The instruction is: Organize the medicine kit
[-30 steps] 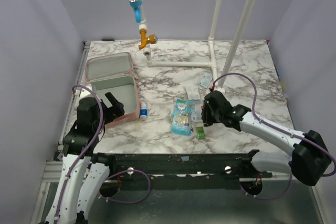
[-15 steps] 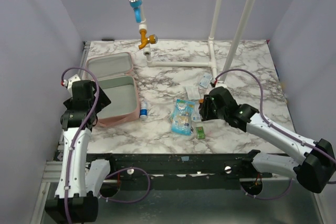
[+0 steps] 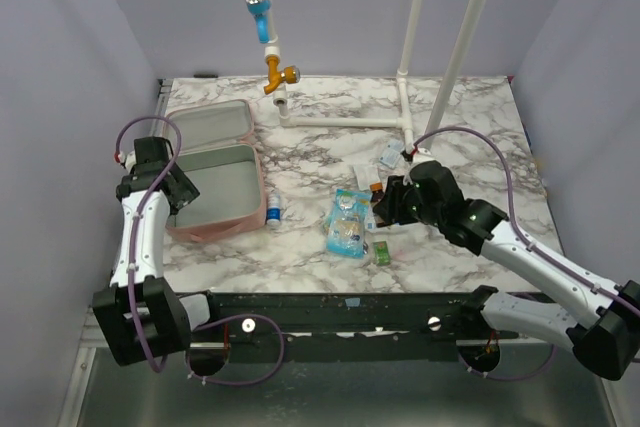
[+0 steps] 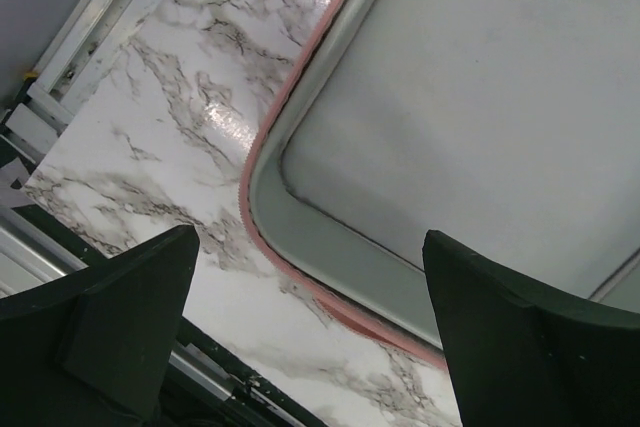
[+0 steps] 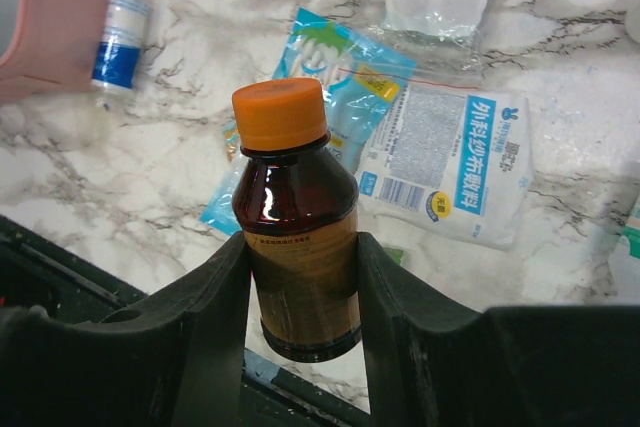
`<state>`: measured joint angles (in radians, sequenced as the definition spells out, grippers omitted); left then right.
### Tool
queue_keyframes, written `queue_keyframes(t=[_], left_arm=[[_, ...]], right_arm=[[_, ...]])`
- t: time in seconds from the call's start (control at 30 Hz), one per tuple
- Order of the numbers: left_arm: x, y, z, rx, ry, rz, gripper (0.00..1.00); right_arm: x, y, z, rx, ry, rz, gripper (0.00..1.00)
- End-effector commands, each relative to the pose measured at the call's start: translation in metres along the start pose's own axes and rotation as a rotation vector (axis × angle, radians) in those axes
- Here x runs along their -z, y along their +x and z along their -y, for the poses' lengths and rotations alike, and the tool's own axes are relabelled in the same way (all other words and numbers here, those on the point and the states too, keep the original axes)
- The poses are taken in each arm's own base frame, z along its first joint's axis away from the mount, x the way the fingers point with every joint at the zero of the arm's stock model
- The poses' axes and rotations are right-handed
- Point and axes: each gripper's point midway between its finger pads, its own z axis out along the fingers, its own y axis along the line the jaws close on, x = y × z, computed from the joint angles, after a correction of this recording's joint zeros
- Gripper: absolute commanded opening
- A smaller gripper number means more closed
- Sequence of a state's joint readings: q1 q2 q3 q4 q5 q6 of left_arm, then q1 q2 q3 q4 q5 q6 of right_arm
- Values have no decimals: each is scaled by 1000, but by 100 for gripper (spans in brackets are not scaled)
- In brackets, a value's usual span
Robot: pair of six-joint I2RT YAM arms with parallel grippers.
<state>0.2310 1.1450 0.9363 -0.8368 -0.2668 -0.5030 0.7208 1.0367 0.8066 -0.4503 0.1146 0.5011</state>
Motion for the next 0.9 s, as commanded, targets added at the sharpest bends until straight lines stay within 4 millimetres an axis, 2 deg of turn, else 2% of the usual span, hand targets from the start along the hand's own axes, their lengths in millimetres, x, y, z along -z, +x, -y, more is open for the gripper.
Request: queue_keyframes(t=[0.0, 0.2, 0.33, 0.43, 0.53, 0.63, 0.8, 0.87], left_arm=[[-8, -13, -20, -29, -111, -13, 98], [-30, -3, -37, -64, -230, -89, 97], [-41, 4, -41, -77, -270, -130, 95], [-47, 6, -42, -87, -283, -154, 86], [-54, 11, -36, -98, -266, -194, 72], [-58, 14, -30, -88, -230, -203, 53], [-57, 20, -20, -72, -169, -218, 12], [-55, 23, -16, -65, -141, -222, 0]], right_arm=[[16, -19, -30, 17, -147, 53, 30], [29, -21, -30, 40, -165, 74, 30], [33, -19, -28, 46, -170, 85, 31], [34, -13, -31, 47, -196, 65, 31], [34, -11, -32, 42, -208, 64, 31], [33, -8, -31, 39, -204, 57, 31], [32, -8, -30, 33, -200, 57, 31], [32, -7, -31, 28, -203, 53, 31]])
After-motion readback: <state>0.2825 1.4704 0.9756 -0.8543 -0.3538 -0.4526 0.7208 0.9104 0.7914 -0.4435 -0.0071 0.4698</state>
